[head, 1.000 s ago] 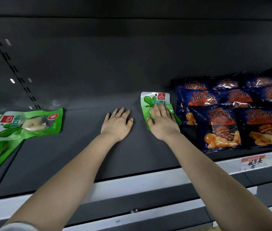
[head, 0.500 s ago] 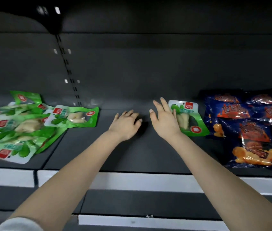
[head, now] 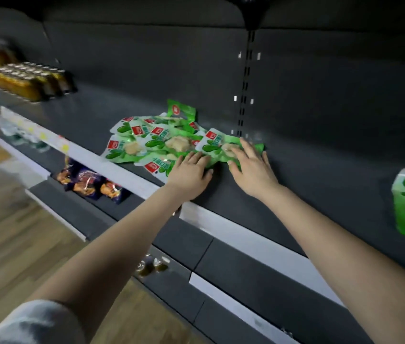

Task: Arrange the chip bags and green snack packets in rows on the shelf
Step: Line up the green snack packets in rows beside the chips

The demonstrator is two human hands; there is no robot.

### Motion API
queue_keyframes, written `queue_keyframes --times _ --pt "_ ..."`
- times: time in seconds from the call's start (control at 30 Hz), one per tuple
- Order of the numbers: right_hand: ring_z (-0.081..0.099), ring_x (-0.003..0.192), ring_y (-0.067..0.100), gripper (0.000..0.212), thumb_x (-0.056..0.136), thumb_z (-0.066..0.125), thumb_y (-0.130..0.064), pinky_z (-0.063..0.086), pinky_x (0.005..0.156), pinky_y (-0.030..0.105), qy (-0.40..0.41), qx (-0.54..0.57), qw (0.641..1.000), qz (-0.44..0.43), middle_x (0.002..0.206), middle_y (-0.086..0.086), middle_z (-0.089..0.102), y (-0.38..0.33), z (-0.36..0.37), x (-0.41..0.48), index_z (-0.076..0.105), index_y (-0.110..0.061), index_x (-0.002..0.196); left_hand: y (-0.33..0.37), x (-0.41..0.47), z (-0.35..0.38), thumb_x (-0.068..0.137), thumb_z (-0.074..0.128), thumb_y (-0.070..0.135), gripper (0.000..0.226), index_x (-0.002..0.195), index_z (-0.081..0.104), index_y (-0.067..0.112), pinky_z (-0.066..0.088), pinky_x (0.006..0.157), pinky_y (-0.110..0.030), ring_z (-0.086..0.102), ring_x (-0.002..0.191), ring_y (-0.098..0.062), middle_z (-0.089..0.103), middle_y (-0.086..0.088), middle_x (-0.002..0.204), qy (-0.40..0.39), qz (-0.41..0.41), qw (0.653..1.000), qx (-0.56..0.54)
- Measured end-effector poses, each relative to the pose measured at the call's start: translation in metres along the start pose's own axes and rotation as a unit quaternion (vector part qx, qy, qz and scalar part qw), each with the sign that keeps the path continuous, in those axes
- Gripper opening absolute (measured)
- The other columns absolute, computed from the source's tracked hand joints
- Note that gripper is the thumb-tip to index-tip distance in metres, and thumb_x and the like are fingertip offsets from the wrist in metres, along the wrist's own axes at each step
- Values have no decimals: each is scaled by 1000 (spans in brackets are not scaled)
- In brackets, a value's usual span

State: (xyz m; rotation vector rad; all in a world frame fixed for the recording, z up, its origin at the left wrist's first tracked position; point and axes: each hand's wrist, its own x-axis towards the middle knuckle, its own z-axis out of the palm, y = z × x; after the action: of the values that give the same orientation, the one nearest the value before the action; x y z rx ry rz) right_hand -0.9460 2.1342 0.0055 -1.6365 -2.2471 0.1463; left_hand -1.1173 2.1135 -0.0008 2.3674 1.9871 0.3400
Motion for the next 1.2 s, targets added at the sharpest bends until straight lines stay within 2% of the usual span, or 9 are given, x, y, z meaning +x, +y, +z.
queue_keyframes --times 0.17,0.27,0.37,0.47,0.57,0.77,0.97,1.07,1.2 --pt "4 147 25 55 101 33 -39 3 118 50 -39 -11 999 0 161 1 0 -15 8 23 23 -19 151 -13 -7 -5 99 32 37 50 146 27 20 4 118 -46 11 146 -21 19 -2 157 5 -24 1000 -9" --pt "0 147 27 57 101 33 -40 2 115 54 -55 -44 997 -5 161 0 -3 -18 15 34 18 -19 152 -22 -8 -6 99 33 36 51 146 28 19 8 118 -45 15 145 -21 21 0 156 16 -28 999 3" --pt "-3 147 25 59 99 31 -42 2 116 55 -71 -42 996 21 160 -5 -1 -12 30 37 12 -25 152 -24 -8 -2 97 37 37 51 144 32 19 11 118 -42 17 144 -21 23 0 155 31 -26 999 9" --pt "-1 147 24 60 98 30 -45 2 117 50 -82 -48 995 38 160 -8 -1 -8 34 39 8 -31 152 -24 -2 2 96 37 42 57 147 26 19 2 118 -44 11 145 -21 18 -1 157 15 -18 999 26" --pt "9 145 26 60 97 32 -48 12 116 48 -81 -61 994 36 159 -7 4 -10 29 40 13 -33 151 -24 6 3 96 36 44 58 147 25 18 2 119 -43 12 145 -25 18 -5 157 10 -5 999 51" --pt "32 129 30 56 95 35 -50 32 101 48 -53 -136 988 55 145 0 31 -19 24 44 26 -31 148 -27 18 1 96 35 44 53 141 36 15 23 109 -37 32 129 -29 37 -8 143 52 15 995 86" --pt "35 125 27 39 92 46 -43 29 103 46 5 -95 994 56 128 6 41 -17 18 51 58 -26 125 -35 25 0 92 38 50 55 136 41 16 29 104 -41 34 125 -31 38 -8 138 46 17 995 81" --pt "31 134 31 24 91 50 -37 23 111 51 -5 -25 998 63 141 7 35 -9 20 48 61 -24 109 -35 25 2 91 38 50 56 136 42 16 28 104 -40 33 127 -29 38 -5 140 56 21 995 79" --pt "55 112 28 27 94 44 -40 45 88 37 -16 -4 998 56 125 1 53 -4 16 42 58 -30 115 -36 27 2 91 39 50 57 137 41 16 27 105 -40 33 128 -29 38 -4 142 56 21 996 68"
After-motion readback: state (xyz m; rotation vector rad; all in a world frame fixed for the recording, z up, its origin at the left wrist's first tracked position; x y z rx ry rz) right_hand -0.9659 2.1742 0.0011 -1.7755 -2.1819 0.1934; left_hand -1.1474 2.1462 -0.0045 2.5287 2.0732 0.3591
